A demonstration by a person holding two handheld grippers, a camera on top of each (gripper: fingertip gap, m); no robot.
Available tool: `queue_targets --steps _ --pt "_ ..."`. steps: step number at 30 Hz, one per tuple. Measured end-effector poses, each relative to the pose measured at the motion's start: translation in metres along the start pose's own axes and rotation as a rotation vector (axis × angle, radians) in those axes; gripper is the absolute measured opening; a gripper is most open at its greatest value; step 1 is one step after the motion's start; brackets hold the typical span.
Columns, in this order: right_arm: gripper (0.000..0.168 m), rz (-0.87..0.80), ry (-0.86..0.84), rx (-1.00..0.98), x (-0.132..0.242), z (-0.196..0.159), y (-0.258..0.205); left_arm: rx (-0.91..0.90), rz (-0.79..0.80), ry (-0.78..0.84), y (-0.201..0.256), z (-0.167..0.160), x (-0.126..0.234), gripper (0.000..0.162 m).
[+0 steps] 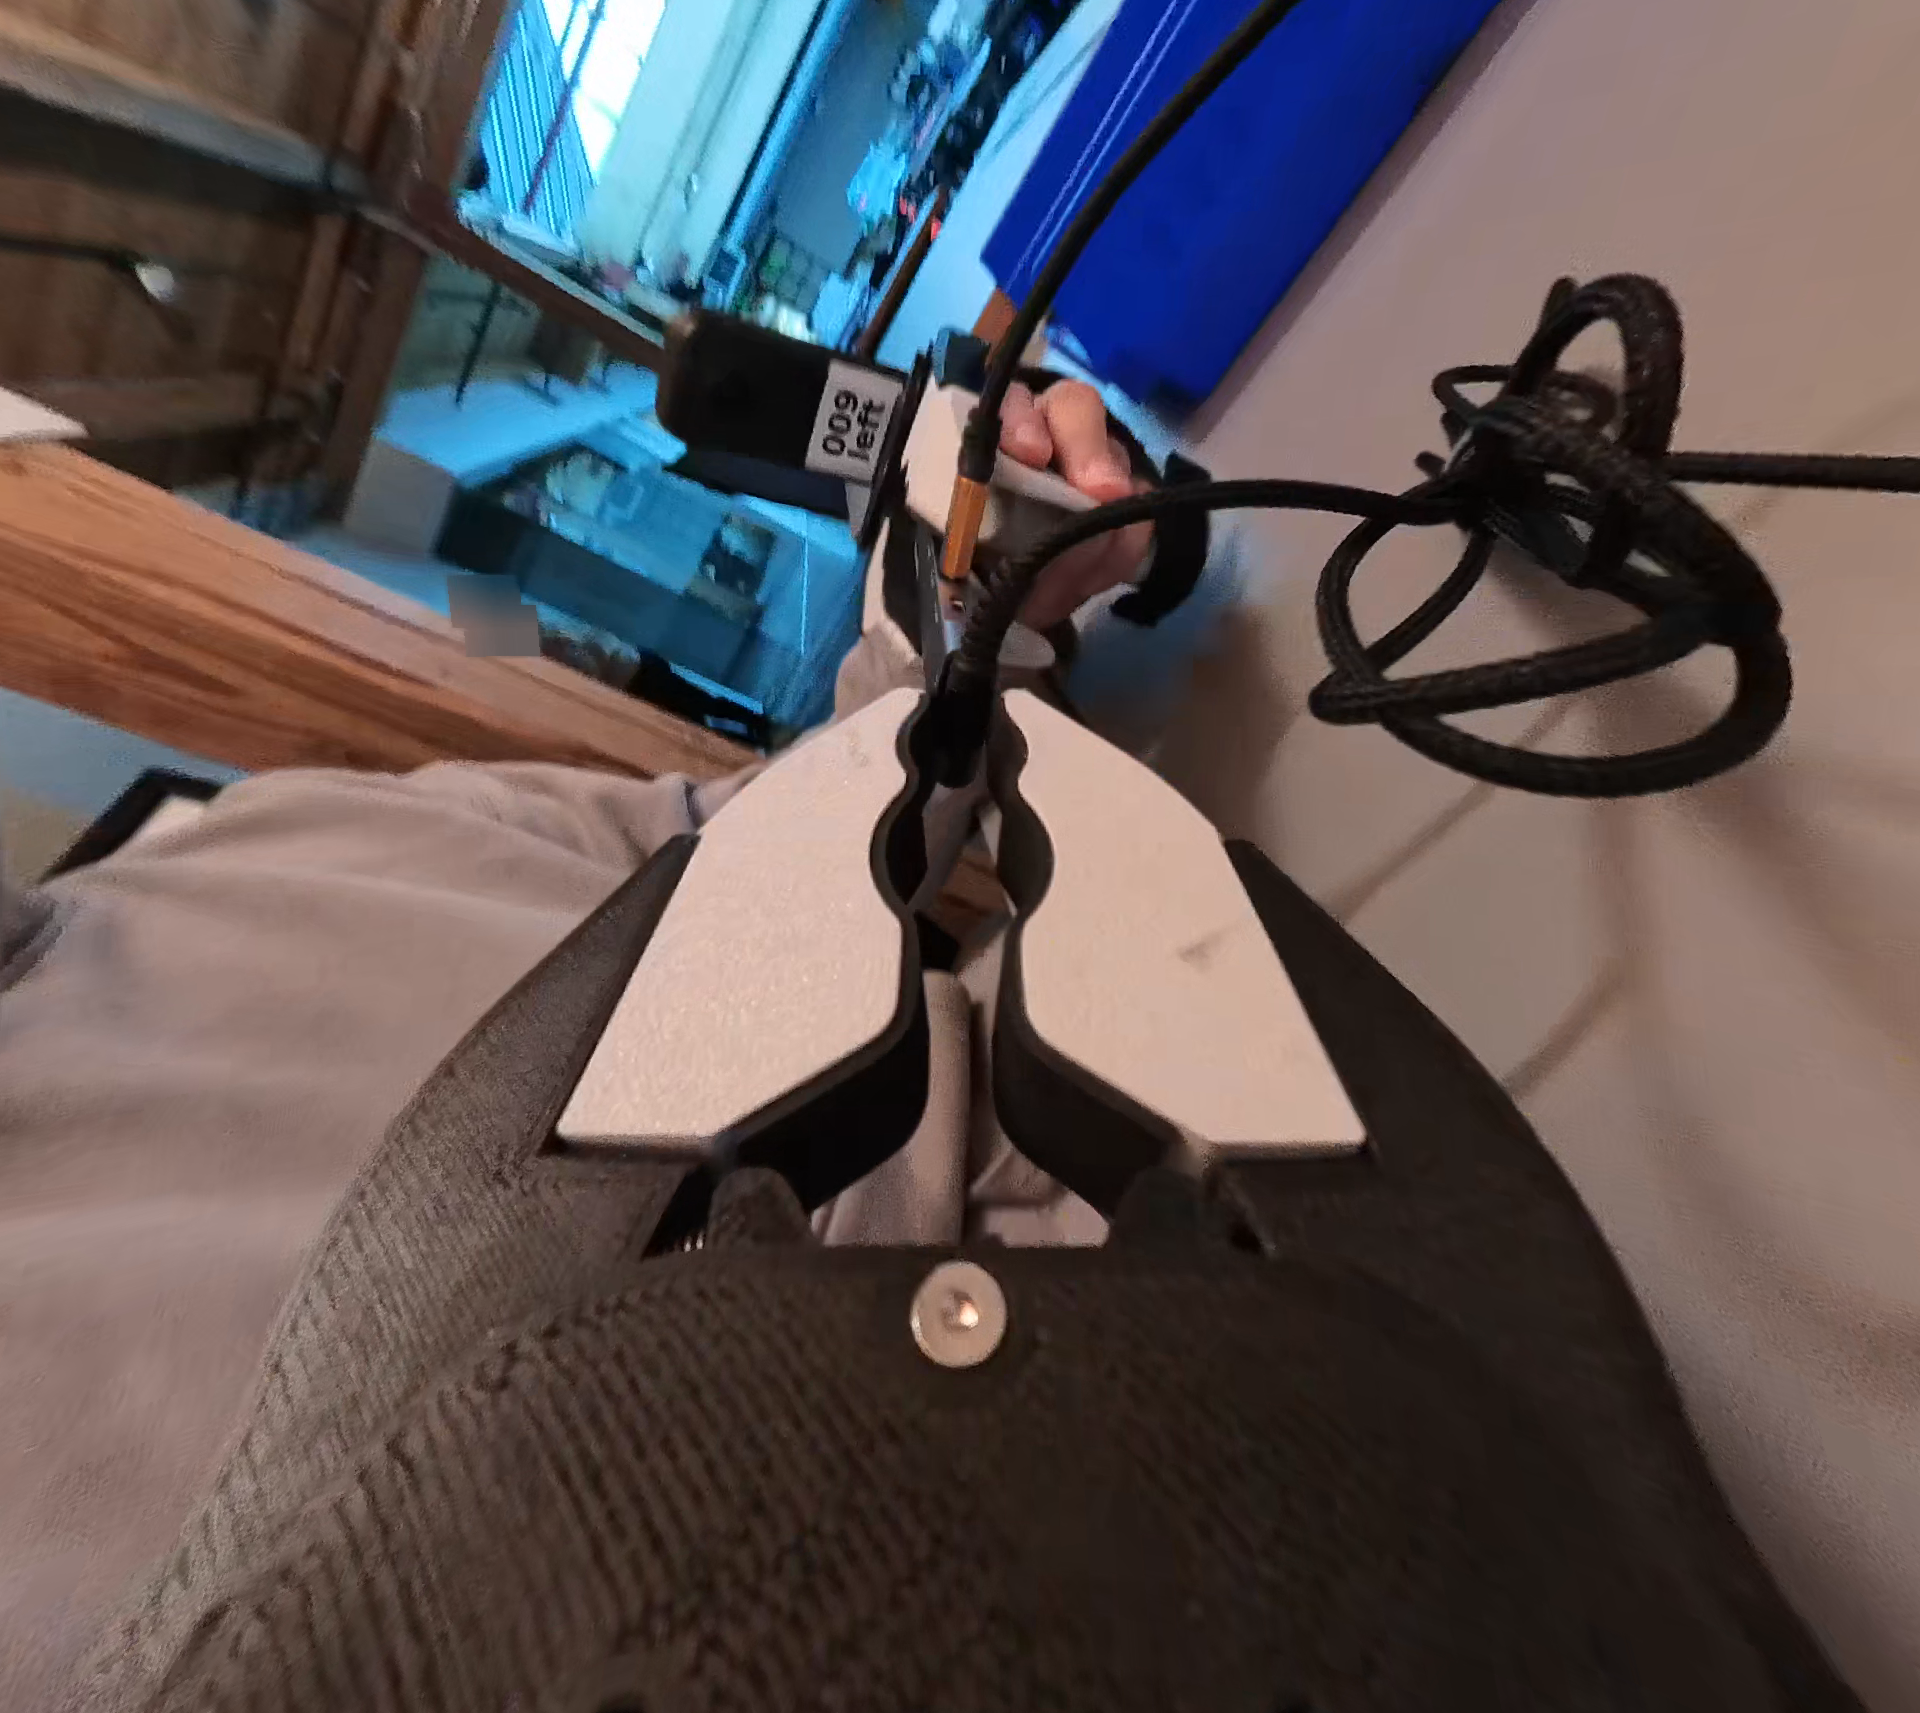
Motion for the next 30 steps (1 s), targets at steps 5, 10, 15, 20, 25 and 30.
queue_targets --steps 5,10,15,20,25,30 --pt "0.009 -0.120 -0.188 0.009 0.008 0.004 0.000 0.007 -0.003 -0.058 0.002 -0.003 -0.006 0.026" --pt "0.009 -0.200 -0.275 0.042 0.021 0.018 -0.012 -0.060 0.069 -0.128 0.001 0.002 -0.019 0.026" --pt "0.009 -0.200 -0.315 0.079 0.027 0.021 -0.026 -0.114 0.090 -0.165 0.000 0.021 -0.024 0.026" --pt "0.009 -0.226 -0.345 0.128 0.036 0.027 -0.040 -0.145 0.129 -0.189 0.000 0.031 -0.030 0.026" --pt "0.008 -0.204 -0.294 0.082 0.033 0.030 -0.036 -0.156 0.146 -0.181 -0.002 0.036 -0.029 0.026" --pt "0.011 -0.237 -0.201 0.052 0.026 0.028 -0.016 -0.153 0.174 -0.187 -0.001 0.027 -0.026 0.026"
Point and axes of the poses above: each gripper's, where its closed fingertips meet, x back along the fingers, z out of its top, y = z × x across the jaws, the point moved 6 cm from there along x, back along the fingers, and after that the axes turned 11 degrees about -x, right-handed, at the moved point
